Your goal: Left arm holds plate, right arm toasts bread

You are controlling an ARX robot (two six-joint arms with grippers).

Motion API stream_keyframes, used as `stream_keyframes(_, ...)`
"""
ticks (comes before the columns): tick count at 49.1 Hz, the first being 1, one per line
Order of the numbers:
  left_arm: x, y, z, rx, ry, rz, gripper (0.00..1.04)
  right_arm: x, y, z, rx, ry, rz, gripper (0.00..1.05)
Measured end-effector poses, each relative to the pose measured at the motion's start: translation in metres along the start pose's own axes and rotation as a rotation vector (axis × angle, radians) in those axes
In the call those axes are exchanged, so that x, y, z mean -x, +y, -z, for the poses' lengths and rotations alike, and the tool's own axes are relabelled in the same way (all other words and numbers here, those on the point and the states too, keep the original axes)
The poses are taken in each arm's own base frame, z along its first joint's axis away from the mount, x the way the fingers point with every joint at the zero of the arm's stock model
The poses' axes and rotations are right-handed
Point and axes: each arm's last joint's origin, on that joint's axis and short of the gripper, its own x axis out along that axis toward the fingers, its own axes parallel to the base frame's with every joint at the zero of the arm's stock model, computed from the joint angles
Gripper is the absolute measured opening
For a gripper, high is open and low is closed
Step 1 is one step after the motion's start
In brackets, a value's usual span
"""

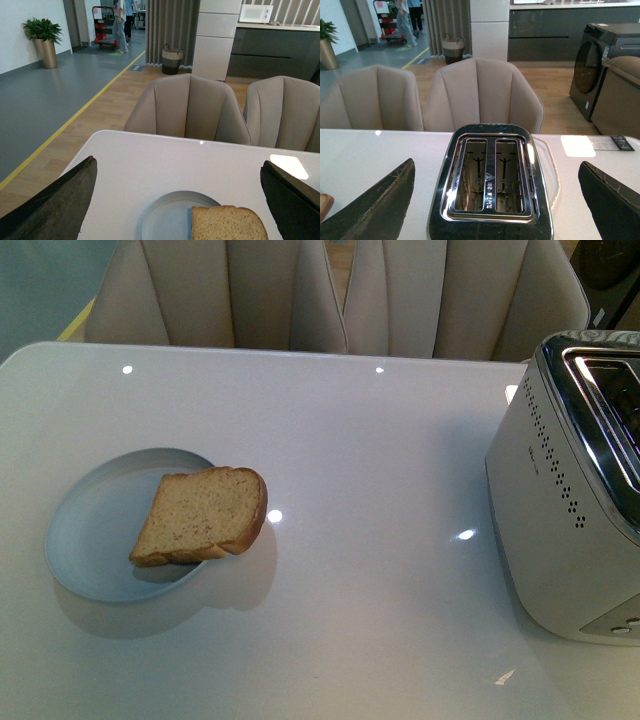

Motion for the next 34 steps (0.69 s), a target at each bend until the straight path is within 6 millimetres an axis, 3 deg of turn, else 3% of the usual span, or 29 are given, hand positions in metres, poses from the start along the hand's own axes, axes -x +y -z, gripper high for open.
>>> stream_keyframes(31,0.0000,0.0000,0.0000,0.001,0.000,0.002,0.98,0.0000,0.0000,0.0000,0.000,0.000,0.000,0.96)
stream_keyframes(34,-0.0007,0.0008,0.0017,0.196,0.192,0.192,0.98,0.0000,0.0000,0.0000,0.000,0.000,0.000,0.96)
